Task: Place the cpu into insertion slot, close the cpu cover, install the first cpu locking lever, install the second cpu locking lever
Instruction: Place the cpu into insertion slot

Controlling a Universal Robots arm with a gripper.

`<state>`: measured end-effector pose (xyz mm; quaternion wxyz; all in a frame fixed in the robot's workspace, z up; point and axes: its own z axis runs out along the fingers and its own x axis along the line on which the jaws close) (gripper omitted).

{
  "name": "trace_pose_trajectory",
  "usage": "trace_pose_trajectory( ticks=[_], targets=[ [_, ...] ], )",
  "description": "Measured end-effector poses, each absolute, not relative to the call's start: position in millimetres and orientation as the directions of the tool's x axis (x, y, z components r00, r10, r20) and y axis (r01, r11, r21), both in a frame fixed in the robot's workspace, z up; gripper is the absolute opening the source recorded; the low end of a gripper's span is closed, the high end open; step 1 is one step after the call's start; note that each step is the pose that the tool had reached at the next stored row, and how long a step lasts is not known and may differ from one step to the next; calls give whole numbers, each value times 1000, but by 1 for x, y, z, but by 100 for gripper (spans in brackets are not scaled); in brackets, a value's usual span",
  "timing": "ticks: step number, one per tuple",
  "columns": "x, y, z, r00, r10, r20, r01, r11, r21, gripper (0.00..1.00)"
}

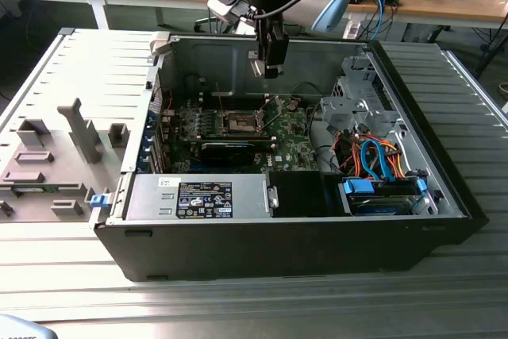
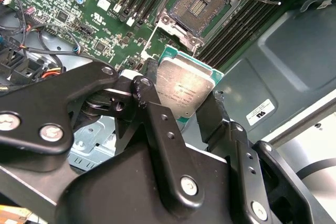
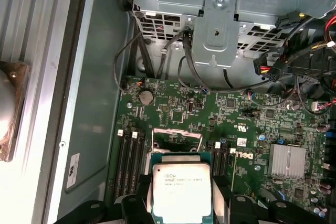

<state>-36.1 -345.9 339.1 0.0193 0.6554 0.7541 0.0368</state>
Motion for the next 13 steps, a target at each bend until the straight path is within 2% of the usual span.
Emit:
trace_pose_trajectory(
  ticks=[13],
  targets=[
    [-36, -346, 336, -140, 990, 19, 987, 138, 81, 54]
  ],
)
